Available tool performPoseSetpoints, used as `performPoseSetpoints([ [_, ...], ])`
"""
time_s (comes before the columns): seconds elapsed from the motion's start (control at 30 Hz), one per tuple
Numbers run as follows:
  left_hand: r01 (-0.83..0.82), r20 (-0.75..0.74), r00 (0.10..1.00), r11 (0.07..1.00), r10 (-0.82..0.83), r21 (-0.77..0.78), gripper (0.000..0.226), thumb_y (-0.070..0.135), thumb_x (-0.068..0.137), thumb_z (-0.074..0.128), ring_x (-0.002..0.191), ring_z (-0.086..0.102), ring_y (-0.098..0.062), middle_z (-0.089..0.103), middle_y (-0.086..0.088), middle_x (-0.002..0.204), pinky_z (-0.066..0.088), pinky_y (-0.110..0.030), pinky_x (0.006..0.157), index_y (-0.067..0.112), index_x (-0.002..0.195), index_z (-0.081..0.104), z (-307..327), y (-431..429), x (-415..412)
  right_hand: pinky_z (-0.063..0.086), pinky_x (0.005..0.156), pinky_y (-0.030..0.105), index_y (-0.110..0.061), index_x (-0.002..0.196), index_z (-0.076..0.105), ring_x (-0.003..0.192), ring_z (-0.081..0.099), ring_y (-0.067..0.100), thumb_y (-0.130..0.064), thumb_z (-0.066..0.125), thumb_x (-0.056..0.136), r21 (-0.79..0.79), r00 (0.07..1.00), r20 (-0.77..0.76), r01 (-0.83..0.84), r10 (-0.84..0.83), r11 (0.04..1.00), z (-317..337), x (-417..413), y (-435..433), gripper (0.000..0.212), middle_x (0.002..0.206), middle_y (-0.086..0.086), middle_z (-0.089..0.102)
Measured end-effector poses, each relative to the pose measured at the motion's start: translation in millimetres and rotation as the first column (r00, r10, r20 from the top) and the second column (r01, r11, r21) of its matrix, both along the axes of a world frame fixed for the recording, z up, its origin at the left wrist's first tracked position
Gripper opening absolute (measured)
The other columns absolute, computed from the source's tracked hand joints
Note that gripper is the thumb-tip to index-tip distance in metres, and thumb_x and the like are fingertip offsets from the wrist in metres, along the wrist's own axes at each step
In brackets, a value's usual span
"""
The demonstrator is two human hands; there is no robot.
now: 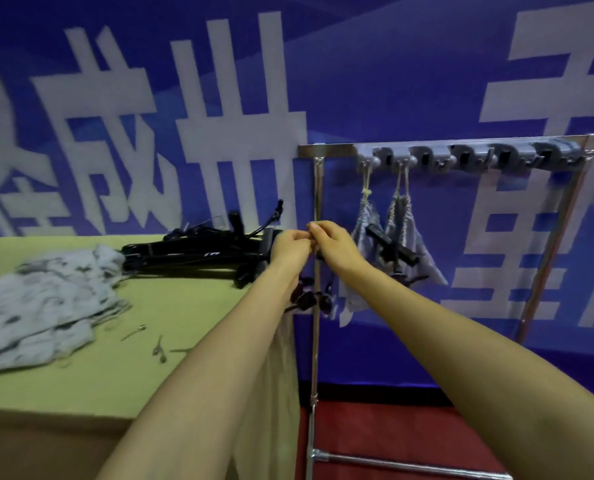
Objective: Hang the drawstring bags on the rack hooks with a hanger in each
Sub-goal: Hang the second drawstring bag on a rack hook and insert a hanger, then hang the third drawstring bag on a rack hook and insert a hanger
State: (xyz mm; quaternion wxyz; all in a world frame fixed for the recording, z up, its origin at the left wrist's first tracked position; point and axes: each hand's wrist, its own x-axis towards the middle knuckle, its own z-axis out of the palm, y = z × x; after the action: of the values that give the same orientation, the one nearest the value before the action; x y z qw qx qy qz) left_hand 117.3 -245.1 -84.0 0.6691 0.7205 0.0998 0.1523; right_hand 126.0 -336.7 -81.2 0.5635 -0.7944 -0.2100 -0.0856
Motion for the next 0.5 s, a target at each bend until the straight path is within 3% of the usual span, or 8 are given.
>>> performPoseSetpoints([
  [0.1, -0.089, 0.035, 0.995, 0.996, 0.09, -0.022, 0.024, -0.003, 0.085, 0.054, 0.089, 0.063, -0.027, 0.065, -0.017, 0.087, 0.05, -0.039, 0.091, 0.014, 0.069, 0.06, 8, 38, -40, 0.046, 0.086, 0.033, -0.005, 0.111, 0.062, 0.096, 0.06, 0.02, -0.028, 0.04, 0.101, -0.005, 0.999, 0.022, -0.047, 0.047, 0.999, 5, -28, 38, 0.034, 0.105, 0.01, 0.066],
  [0.23, -0.21, 0.044, 0.977, 0.977, 0.209, 0.035, 0.014, 0.0, 0.087, 0.055, 0.092, 0.066, -0.026, 0.066, -0.014, 0.089, 0.053, -0.037, 0.092, 0.011, 0.084, 0.062, 9, 95, -86, 0.045, 0.095, 0.052, 0.003, 0.106, 0.061, 0.103, 0.06, 0.034, -0.032, 0.039, 0.101, -0.01, 0.99, 0.042, -0.136, 0.136, 0.991, 12, -63, 88, 0.042, 0.108, 0.023, 0.065],
  [0.4, -0.346, 0.076, 0.938, 0.925, 0.338, 0.156, 0.009, 0.011, 0.092, 0.053, 0.091, 0.064, -0.025, 0.065, -0.009, 0.088, 0.053, -0.036, 0.089, 0.01, 0.092, 0.062, 6, 174, -133, 0.045, 0.094, 0.044, -0.007, 0.111, 0.062, 0.104, 0.059, 0.028, -0.035, 0.037, 0.101, -0.049, 0.977, 0.013, -0.213, 0.214, 0.976, 7, -98, 143, 0.039, 0.109, 0.014, 0.065],
  [0.5, -0.463, 0.091, 0.88, 0.8, 0.466, 0.382, 0.004, 0.017, 0.089, 0.059, 0.088, 0.062, -0.023, 0.067, -0.007, 0.098, 0.051, -0.036, 0.083, 0.012, 0.088, 0.06, -1, 219, -153, 0.047, 0.094, 0.043, -0.011, 0.111, 0.062, 0.103, 0.06, 0.024, -0.04, 0.037, 0.1, -0.082, 0.974, -0.03, -0.227, 0.225, 0.97, -2, -107, 168, 0.04, 0.108, 0.008, 0.065],
])
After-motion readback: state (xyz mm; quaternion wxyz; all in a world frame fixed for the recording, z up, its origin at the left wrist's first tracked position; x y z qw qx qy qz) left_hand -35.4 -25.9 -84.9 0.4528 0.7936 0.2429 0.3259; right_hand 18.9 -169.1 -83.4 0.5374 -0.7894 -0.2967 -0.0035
